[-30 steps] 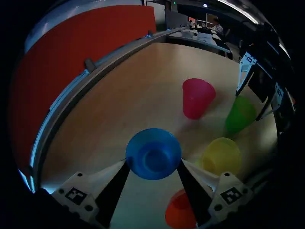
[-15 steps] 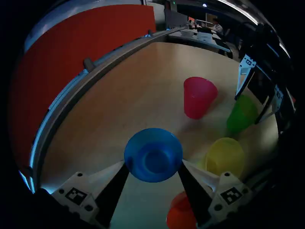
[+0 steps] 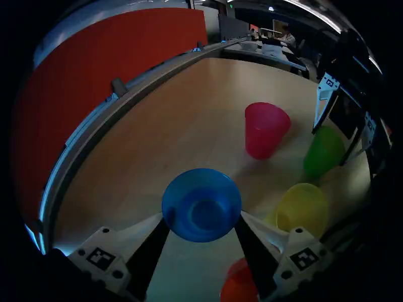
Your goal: Pour water
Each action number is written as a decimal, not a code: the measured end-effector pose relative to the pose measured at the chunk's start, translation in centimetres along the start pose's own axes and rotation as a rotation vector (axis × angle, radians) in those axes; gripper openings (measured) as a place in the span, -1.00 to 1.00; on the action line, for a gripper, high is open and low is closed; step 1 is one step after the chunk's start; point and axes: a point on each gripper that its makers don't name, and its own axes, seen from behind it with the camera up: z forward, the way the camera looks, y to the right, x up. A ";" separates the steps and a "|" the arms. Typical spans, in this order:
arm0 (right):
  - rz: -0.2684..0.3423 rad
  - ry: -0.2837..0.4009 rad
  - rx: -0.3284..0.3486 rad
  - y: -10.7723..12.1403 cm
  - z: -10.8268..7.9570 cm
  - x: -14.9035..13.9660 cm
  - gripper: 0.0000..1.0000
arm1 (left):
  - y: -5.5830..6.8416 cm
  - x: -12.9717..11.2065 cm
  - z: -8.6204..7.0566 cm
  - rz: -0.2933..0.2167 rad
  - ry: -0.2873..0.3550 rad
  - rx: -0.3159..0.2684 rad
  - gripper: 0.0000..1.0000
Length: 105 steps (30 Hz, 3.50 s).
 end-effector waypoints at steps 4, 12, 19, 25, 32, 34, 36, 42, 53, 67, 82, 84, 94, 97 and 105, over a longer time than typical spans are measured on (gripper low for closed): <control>0.000 0.001 -0.002 0.0 0.0 -0.2 0.99 | -0.1 0.1 0.1 -0.010 0.017 0.001 0.65; 0.006 0.006 -0.004 0.0 0.0 -0.2 0.99 | 0.1 0.1 0.1 -0.028 0.040 -0.013 0.63; 0.004 0.004 -0.004 0.0 0.1 -0.3 0.99 | 0.3 0.1 0.0 -0.028 0.043 -0.020 0.62; -0.006 0.006 -0.008 0.0 0.4 -0.2 0.99 | 0.2 0.1 -0.2 -0.024 0.045 -0.019 0.62; -0.021 0.011 -0.017 0.2 0.8 -0.2 0.99 | 0.1 0.2 -0.5 -0.022 0.048 -0.011 0.62; -0.023 0.010 -0.019 0.2 0.9 -0.3 0.99 | 0.1 0.2 -0.5 -0.021 0.049 -0.011 0.62; -0.024 0.009 -0.021 0.3 1.0 -0.4 0.97 | 0.1 0.2 -0.5 -0.019 0.049 -0.010 0.62; -0.027 0.009 -0.022 0.4 1.3 -0.6 0.93 | -0.1 0.2 -0.7 -0.021 0.050 -0.006 0.62; -0.021 0.010 -0.019 0.4 1.4 -0.6 0.82 | 0.0 0.3 -0.8 -0.024 0.056 -0.010 0.62; 0.004 0.049 -0.033 0.8 0.5 0.7 0.80 | -0.3 0.9 -1.4 -0.028 0.082 -0.003 0.62; -0.006 0.088 -0.059 0.5 -1.4 3.1 0.80 | -0.6 2.1 -3.9 -0.042 0.143 0.024 0.62; -0.009 0.094 -0.063 0.4 -1.7 3.4 0.81 | -0.7 2.3 -4.4 -0.048 0.155 0.029 0.62; -0.021 0.128 -0.081 0.0 -3.1 5.0 0.81 | -0.4 3.6 -6.8 -0.076 0.236 0.057 0.62; -0.021 0.143 -0.085 -0.2 -3.6 5.6 0.81 | -0.3 4.0 -7.6 -0.088 0.264 0.065 0.62; -0.026 0.181 -0.102 -0.6 -4.9 7.2 0.80 | 0.1 5.1 -9.6 -0.116 0.328 0.088 0.61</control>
